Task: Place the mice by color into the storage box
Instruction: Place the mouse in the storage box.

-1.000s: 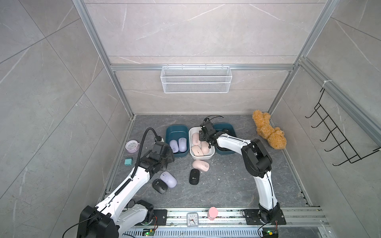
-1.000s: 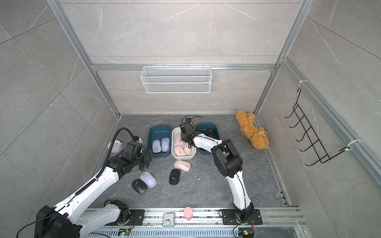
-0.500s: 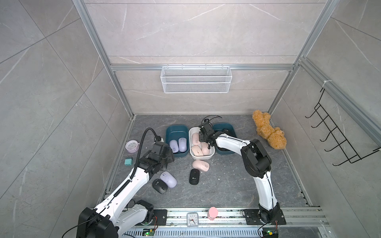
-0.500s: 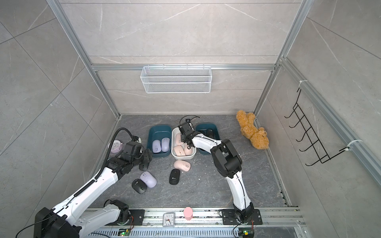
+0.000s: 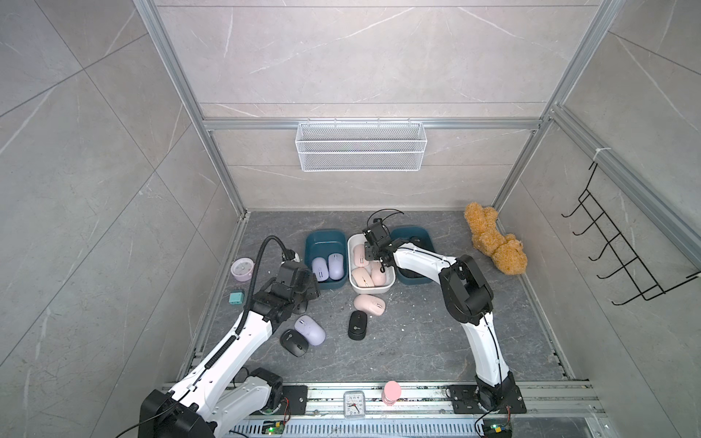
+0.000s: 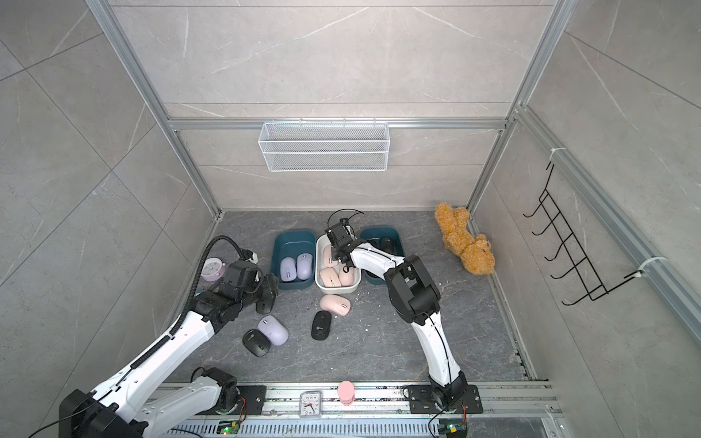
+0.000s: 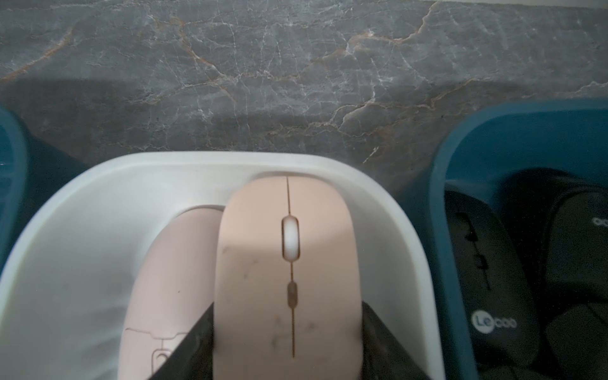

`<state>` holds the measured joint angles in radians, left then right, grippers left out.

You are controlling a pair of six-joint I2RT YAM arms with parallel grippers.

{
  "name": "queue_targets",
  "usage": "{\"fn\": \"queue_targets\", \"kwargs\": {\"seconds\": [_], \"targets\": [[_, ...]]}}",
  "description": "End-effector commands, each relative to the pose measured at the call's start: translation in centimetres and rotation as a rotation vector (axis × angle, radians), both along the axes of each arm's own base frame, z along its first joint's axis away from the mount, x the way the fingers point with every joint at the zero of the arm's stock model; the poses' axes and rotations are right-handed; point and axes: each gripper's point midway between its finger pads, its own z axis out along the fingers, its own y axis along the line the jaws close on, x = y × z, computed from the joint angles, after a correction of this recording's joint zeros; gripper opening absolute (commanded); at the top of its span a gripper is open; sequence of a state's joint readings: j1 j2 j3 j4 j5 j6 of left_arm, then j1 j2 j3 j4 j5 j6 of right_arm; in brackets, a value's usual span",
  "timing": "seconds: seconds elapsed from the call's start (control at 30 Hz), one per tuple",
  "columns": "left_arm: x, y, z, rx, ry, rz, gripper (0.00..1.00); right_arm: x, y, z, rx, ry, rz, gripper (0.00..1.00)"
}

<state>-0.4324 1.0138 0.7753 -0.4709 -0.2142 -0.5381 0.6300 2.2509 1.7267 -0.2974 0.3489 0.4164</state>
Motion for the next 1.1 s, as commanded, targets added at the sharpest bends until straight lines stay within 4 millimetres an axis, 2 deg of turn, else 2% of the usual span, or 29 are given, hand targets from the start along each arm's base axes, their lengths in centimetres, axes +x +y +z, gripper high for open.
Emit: {"fn": "queue_targets", "kwargs": {"seconds": [0.0, 0.23, 0.47, 0.7, 1.07], "targets": [[0.2, 0.3, 1.3, 0.013, -0.041, 0.007, 0.68, -1.1, -0.2, -2.3, -0.049, 0.082, -0.004, 0.52], [0.3, 0.3, 1.2, 0.016, -0.040, 0.006, 0.68, -1.1, 0.0, -3.5, -0.063, 0.115, -0.006, 0.52], [0.3, 0.4, 1.2, 0.021, -0.040, 0.006, 0.68, -0.8, 0.0, -3.5, -0.065, 0.115, -0.015, 0.54], [0.3, 0.4, 1.2, 0.020, -0.041, 0.006, 0.68, -0.6, 0.1, -2.4, -0.054, 0.097, -0.018, 0.65], [0.2, 0.3, 1.5, 0.009, -0.044, 0.008, 0.68, -0.6, 0.4, -0.5, -0.019, 0.073, -0.009, 0.69]]}}
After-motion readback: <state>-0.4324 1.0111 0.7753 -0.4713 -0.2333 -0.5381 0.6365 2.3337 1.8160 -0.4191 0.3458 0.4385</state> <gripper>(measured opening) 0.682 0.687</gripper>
